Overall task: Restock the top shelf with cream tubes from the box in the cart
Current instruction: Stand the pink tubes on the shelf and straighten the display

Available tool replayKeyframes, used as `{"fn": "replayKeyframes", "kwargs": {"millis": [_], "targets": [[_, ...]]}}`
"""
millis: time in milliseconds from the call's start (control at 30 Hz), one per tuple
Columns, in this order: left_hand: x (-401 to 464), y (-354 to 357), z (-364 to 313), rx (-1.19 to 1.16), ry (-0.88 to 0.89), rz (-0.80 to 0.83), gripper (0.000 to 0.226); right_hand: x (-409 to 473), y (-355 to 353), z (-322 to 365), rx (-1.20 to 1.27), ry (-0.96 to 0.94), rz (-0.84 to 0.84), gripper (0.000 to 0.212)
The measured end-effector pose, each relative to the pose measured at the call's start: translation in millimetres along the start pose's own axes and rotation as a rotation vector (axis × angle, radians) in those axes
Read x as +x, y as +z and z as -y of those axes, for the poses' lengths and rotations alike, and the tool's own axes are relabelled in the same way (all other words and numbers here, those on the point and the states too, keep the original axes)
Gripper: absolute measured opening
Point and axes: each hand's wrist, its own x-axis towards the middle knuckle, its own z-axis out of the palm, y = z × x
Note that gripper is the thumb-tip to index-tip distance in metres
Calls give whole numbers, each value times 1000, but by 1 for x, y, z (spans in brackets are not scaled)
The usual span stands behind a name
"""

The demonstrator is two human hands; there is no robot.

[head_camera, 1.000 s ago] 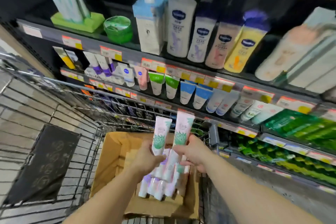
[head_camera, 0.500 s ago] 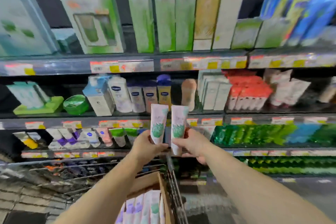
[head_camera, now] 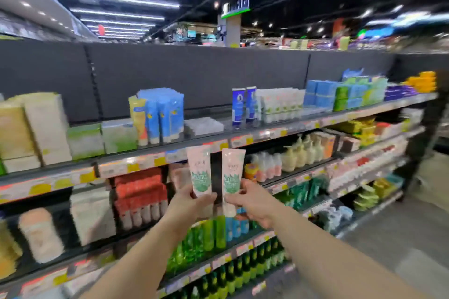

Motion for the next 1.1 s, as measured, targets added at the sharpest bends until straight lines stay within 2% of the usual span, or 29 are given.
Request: {"fn": "replayKeyframes", "kwargs": {"millis": [167,233,333,433,567,667,733,900,1100], "targets": [[51,161,-44,-100,-13,218,11,-29,-161,-16,20,2,-275,31],[64,186,-52,-75,10,250,25,-31,-189,-18,24,10,-341,25],[98,247,-63,-25,85,331,10,-23,-255,-35,118,-12,-463,22],[140,288,-72,-14,119,308,15,3,-309,-45,124,-17,-543,23],[210,324,-82,12,173,256,14,61,-366,-44,101,-56,-570,25],[262,345,-96,21,216,247,5,108,-401,-33,103,-84,-560,23],[296,356,-107,75,254,236,9,139,-425,-23,89,-116,-551,22],[359,380,-121,118,329,237,23,212,-483,2,25,-181,-525,36],[401,406,-121,196,309,159,24,295,-545,34,-38,-306,-452,22]]}}
